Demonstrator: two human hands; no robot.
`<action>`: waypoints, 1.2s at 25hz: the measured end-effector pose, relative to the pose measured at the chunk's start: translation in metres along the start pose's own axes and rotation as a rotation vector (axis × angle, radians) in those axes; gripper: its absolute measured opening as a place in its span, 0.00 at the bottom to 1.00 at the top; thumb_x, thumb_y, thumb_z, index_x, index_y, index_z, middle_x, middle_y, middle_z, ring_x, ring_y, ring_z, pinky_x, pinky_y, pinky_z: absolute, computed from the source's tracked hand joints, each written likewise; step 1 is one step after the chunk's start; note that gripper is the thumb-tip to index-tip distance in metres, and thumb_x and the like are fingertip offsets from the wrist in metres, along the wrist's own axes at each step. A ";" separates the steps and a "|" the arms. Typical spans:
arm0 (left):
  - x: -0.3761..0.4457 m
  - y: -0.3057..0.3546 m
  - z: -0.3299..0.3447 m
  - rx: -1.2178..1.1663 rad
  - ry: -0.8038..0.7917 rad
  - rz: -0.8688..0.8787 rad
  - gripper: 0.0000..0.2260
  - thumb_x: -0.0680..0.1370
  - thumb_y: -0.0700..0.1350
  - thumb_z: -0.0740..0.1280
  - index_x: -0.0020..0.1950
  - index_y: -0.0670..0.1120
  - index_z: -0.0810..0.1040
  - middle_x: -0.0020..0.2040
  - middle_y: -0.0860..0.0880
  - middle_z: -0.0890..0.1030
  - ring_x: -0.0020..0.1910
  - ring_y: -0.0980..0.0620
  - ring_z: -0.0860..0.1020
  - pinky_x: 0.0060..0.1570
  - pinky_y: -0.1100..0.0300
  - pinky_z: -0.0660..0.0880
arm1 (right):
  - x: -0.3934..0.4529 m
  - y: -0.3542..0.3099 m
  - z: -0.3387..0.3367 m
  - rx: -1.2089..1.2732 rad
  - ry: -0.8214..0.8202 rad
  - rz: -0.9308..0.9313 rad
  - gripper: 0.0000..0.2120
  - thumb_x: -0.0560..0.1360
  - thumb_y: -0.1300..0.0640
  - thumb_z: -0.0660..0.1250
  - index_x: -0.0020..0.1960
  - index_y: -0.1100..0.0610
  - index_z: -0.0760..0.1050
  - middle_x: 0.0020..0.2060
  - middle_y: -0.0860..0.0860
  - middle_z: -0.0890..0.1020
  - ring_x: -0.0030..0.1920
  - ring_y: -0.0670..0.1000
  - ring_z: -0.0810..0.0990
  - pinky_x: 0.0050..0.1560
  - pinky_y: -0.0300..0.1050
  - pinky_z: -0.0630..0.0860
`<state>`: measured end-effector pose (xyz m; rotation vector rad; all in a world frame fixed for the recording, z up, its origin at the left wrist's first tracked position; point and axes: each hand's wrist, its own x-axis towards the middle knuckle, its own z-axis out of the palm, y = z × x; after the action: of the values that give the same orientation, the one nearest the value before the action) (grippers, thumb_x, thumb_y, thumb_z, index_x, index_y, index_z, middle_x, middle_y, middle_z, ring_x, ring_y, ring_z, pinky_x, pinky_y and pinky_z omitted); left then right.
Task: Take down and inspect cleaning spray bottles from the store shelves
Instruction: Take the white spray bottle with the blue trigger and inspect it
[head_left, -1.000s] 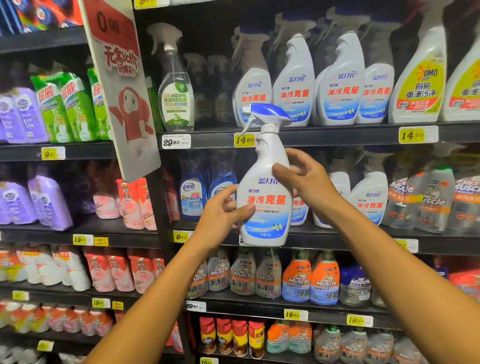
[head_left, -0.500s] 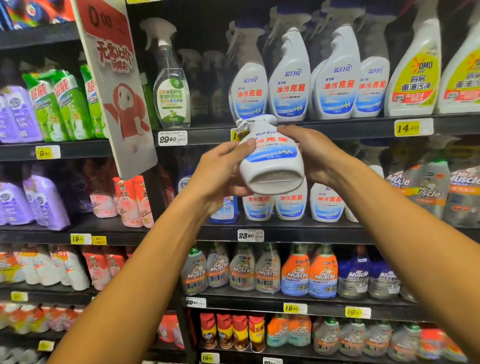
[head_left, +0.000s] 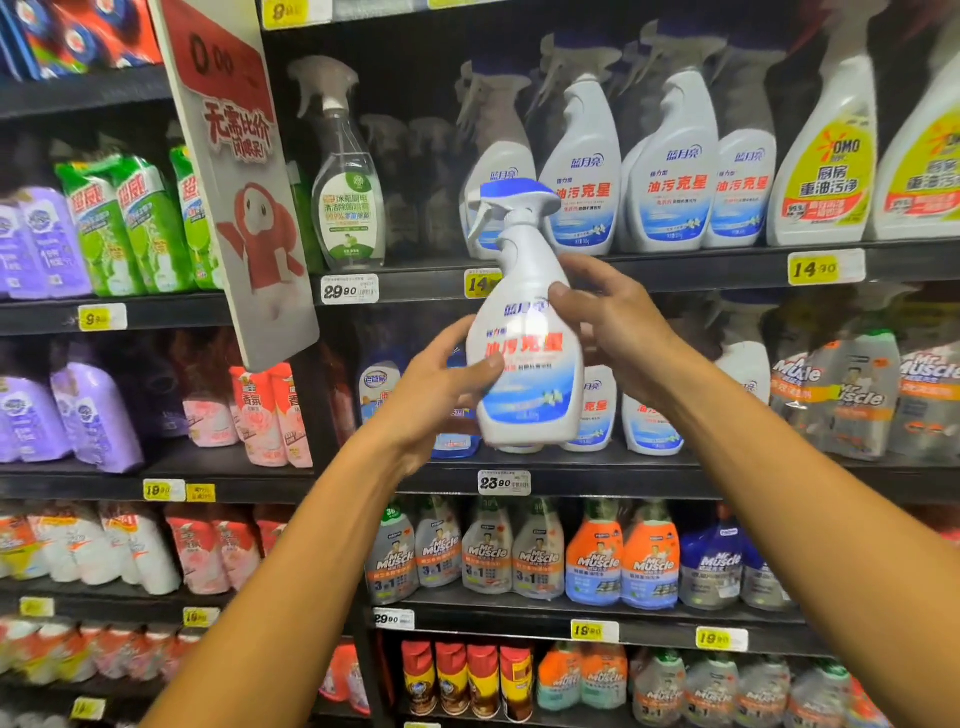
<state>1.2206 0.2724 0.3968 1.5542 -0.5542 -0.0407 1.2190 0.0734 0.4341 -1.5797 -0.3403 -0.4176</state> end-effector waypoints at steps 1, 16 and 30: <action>-0.003 -0.010 0.000 -0.017 0.009 -0.003 0.19 0.78 0.44 0.69 0.66 0.57 0.72 0.53 0.49 0.85 0.48 0.49 0.85 0.38 0.54 0.81 | -0.006 0.006 0.000 -0.001 -0.016 -0.017 0.16 0.80 0.59 0.66 0.66 0.50 0.73 0.48 0.48 0.87 0.43 0.50 0.87 0.35 0.46 0.81; -0.028 -0.079 0.007 -0.343 0.043 -0.113 0.17 0.79 0.45 0.64 0.68 0.48 0.73 0.57 0.46 0.84 0.55 0.48 0.83 0.44 0.54 0.82 | -0.056 0.046 0.003 0.019 -0.154 -0.002 0.18 0.77 0.56 0.68 0.67 0.53 0.74 0.48 0.49 0.87 0.50 0.51 0.86 0.45 0.43 0.83; -0.039 -0.084 0.031 -0.709 -0.084 -0.009 0.40 0.65 0.46 0.79 0.75 0.46 0.67 0.66 0.43 0.78 0.61 0.46 0.78 0.59 0.48 0.77 | -0.052 0.017 0.019 -0.213 -0.065 -0.142 0.16 0.78 0.67 0.67 0.63 0.55 0.78 0.55 0.47 0.83 0.46 0.36 0.80 0.47 0.36 0.80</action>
<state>1.2014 0.2546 0.3029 0.8654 -0.5231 -0.2801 1.1817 0.0929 0.3940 -1.7852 -0.4727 -0.5269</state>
